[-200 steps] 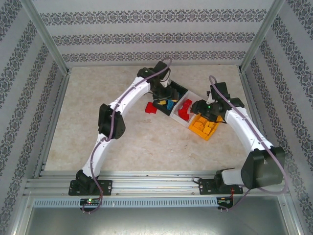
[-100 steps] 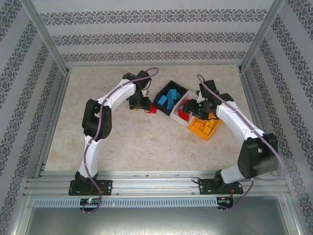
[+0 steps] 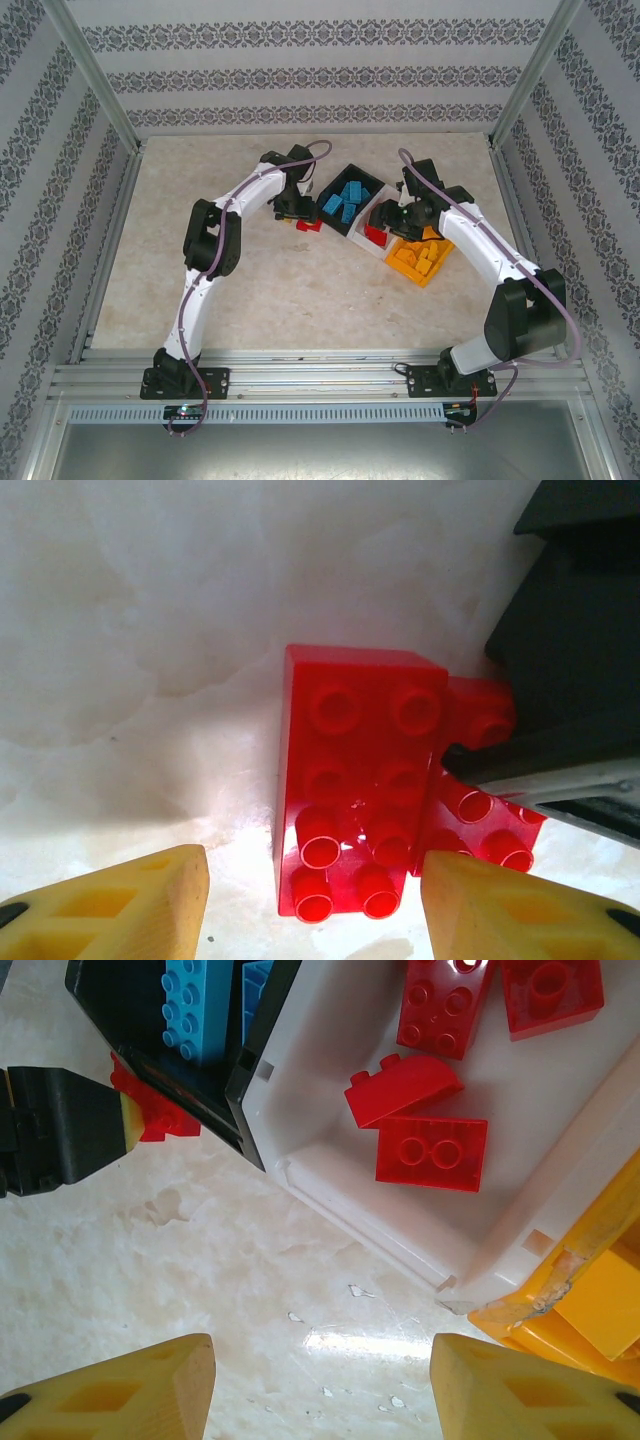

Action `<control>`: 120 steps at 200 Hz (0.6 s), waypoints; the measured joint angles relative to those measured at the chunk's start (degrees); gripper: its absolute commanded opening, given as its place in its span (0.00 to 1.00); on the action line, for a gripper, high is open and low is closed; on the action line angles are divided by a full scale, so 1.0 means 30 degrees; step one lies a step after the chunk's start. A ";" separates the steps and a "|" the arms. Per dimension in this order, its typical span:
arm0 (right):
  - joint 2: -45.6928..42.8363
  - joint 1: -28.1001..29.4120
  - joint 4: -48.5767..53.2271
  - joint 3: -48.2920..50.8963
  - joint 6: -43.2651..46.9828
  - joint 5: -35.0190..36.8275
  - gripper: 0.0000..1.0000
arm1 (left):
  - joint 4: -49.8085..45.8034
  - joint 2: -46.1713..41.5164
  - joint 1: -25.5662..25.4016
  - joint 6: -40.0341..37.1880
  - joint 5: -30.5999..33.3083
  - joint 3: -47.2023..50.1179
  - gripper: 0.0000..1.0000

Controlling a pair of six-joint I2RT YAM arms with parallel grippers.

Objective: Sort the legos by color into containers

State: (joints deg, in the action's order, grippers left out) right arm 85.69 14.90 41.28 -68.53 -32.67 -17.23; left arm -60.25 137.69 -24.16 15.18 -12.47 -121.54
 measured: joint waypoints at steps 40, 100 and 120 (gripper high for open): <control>0.0117 0.0000 0.0036 -0.0015 -0.0066 0.0000 0.59 | 0.0073 0.0219 0.0102 -0.0189 -0.0321 -0.0109 0.40; 0.0342 0.0379 0.0000 -0.0131 -0.0197 0.0007 0.59 | 0.1749 -0.2302 0.0714 -0.0058 -0.0758 0.4211 0.36; 0.0459 0.0510 -0.0087 -0.0248 -0.0204 0.0007 0.59 | 0.1741 -0.3628 0.1282 0.0175 -0.0758 0.6178 0.37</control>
State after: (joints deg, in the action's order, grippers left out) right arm 87.07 16.43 41.01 -69.28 -33.28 -17.21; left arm -55.02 126.80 -20.32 15.70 -14.74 -103.00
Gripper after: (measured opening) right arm 0.591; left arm 0.367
